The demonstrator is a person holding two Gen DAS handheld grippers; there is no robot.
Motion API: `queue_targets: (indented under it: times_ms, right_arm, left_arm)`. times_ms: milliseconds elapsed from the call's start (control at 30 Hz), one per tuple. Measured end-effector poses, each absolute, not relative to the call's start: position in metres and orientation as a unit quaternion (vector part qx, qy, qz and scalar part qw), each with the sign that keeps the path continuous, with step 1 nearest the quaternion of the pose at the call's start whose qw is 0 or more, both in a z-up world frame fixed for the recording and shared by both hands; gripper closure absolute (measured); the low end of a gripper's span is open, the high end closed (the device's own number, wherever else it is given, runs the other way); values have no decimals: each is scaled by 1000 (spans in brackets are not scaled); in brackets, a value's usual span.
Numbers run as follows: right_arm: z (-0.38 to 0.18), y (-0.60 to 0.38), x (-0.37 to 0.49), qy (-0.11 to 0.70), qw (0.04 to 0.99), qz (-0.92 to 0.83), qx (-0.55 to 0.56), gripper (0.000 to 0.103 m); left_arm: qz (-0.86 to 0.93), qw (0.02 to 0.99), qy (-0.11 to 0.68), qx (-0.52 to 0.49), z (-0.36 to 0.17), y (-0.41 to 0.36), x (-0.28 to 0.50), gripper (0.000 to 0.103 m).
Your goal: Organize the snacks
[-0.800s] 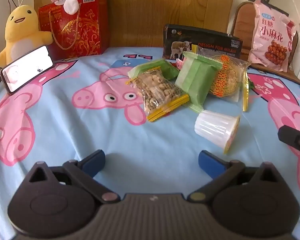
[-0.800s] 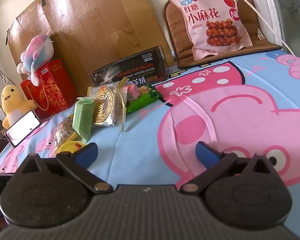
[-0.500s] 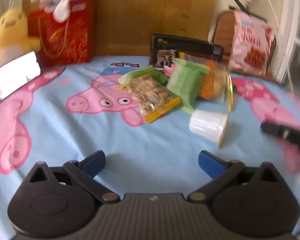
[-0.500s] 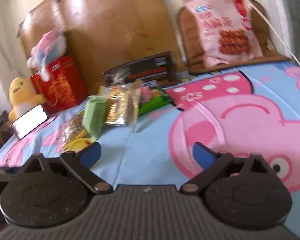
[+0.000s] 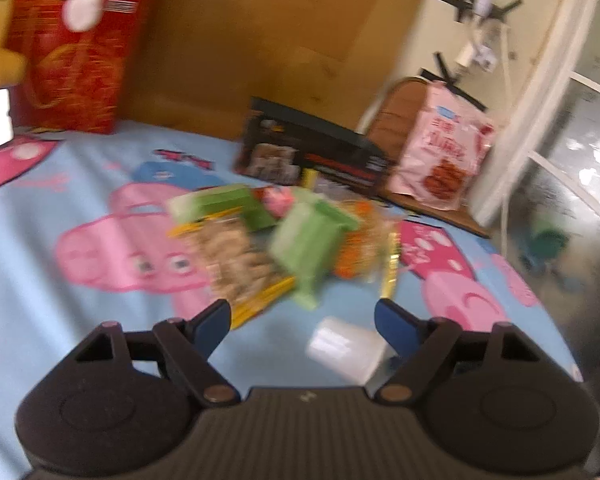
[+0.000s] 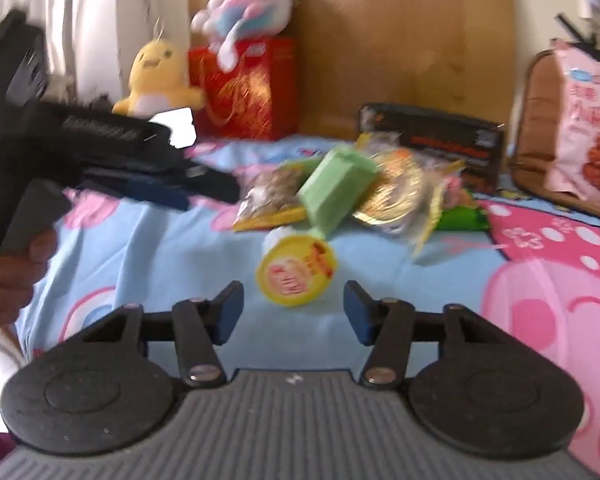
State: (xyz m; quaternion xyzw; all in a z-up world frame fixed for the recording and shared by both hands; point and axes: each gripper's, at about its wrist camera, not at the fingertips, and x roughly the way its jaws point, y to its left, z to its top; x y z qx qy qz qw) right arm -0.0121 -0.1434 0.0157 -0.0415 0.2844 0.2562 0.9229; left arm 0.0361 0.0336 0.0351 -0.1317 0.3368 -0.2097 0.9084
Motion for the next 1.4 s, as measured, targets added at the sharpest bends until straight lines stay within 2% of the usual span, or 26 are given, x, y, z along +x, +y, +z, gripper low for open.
queue_targets:
  times_ms: [33,100,167,267,433,467,533,567,600,633,700,800,867,1000,1033,1167,1267,1400]
  right_arm:
    - [14,-139,-9,291,919,261,-48,55]
    - [12,-134,-2,300,917,257,-60,66]
    - [13,-138,2,297,924,234,-57,67]
    - [19,-156,0,283,936,200,-56,65]
    - [19,-164,1,296,928,215,-78,65]
    - [19,-161,1,298,923,226,-86,65]
    - [17,-156,4,299,917,244,-105,65]
    - [16,-154,7,298,913,253,-114,65]
    - [14,-151,11,299,909,264,-121,65]
    - [14,-151,14,294,907,275,-122,66]
    - [13,-149,16,292,901,296,-121,66]
    - [16,-147,17,281,908,283,-129,73]
    - [24,-155,19,270,913,283,-113,73]
    - [50,-170,37,232,929,275,-82,74]
    - [56,-173,44,219,934,272,-77,78]
    - [80,-178,89,184,949,249,-66,79]
    - [83,-178,129,173,959,209,-83,79]
    - [83,-220,146,189,959,211,-23,78]
  left_arm:
    - [-214,906,340,-132,31,30,40,23]
    - [-226,894,361,-135,24,22,46,33]
    - [-240,887,368,-140,17,15,43,33]
    - [-240,890,363,-139,18,16,38,27]
    - [-241,881,377,-157,20,22,46,29]
    - [-242,876,385,-158,18,22,48,31]
    - [-251,863,406,-167,11,19,51,44]
    - [-255,863,404,-163,10,16,49,51]
    - [-262,860,409,-155,10,11,49,62]
    - [-259,860,414,-147,11,6,50,64]
    - [-251,865,414,-132,15,0,53,64]
    - [-257,873,395,-124,33,-3,61,64]
    - [-261,882,376,-115,49,-7,69,64]
    - [-312,875,353,-113,84,-27,111,64]
    - [-323,872,349,-118,91,-33,122,63]
    - [-300,900,305,-76,116,-59,169,64]
    - [-291,895,315,-123,116,-46,194,64]
    - [-277,894,319,-148,101,-15,193,61]
